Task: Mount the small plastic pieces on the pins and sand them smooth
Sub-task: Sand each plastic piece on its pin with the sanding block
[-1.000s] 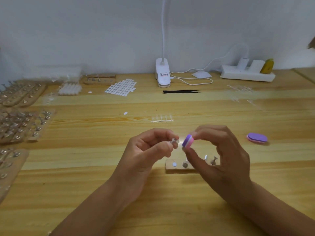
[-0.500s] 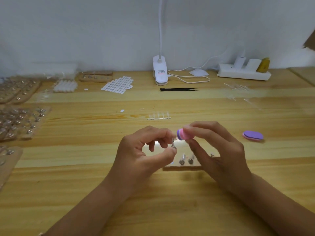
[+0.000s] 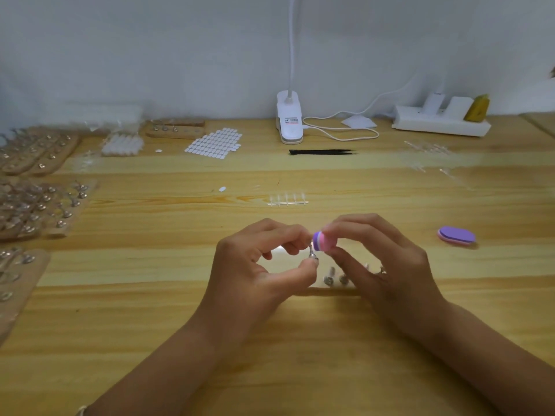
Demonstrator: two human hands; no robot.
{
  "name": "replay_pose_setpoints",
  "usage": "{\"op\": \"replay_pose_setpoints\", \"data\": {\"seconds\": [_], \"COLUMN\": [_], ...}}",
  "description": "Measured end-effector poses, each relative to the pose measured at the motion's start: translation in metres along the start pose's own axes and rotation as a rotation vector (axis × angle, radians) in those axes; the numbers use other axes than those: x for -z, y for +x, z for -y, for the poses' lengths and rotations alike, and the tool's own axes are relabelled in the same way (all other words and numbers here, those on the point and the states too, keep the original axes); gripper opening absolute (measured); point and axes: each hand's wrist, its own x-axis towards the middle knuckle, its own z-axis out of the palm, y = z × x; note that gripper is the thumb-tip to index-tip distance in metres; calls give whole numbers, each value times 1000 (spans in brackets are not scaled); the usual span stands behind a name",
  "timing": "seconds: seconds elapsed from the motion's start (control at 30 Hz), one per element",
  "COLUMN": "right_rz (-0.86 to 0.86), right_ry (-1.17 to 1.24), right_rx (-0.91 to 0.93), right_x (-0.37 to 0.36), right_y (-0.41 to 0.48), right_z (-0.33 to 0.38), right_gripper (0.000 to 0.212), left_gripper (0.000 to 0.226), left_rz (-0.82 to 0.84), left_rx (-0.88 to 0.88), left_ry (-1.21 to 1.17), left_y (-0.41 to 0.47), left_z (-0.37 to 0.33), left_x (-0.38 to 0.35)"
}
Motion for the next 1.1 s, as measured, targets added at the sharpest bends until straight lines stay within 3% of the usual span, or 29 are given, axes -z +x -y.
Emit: {"op": "replay_pose_setpoints", "data": {"seconds": [0.07,0.2,0.33,0.47,0.57,0.77,0.87,0.97,1.03,1.1], "right_rz": [-22,-50,-36,-93,-66,-118,-93,-150,-161,-150], "right_ry": [26,33,3,51,1,62,-36,-63,-74,-93], "right_rx": [-61,41,-23,72,-4,60,-50,-78,-54,-39], "right_x": [4,0,11,4,7,0,4,11,12,12], "right_y": [3,2,-1,2,-1,1,1,3,2,1], "right_z": [0,9,1,10,4,12,-3,-10,-11,-12], "right_gripper": [18,23,22,24,20,24,18,21,22,21], "left_gripper": [20,21,18,21,23,22,21,21,25,30], "left_rz": [-15,33,30,111,115,142,125,66,72,134], "left_rx": [15,-18,10,46,106,144,93,-27,28,110], "left_ry": [-36,-75,-271,-440,-674,-713,-604,-127,27,35], "left_y": [1,-1,1,1,1,2,2,4,4,2], "left_z": [0,-1,1,4,7,9,8,9,12,15], "left_x": [1,-2,2,1,5,2,6,4,0,-2]}}
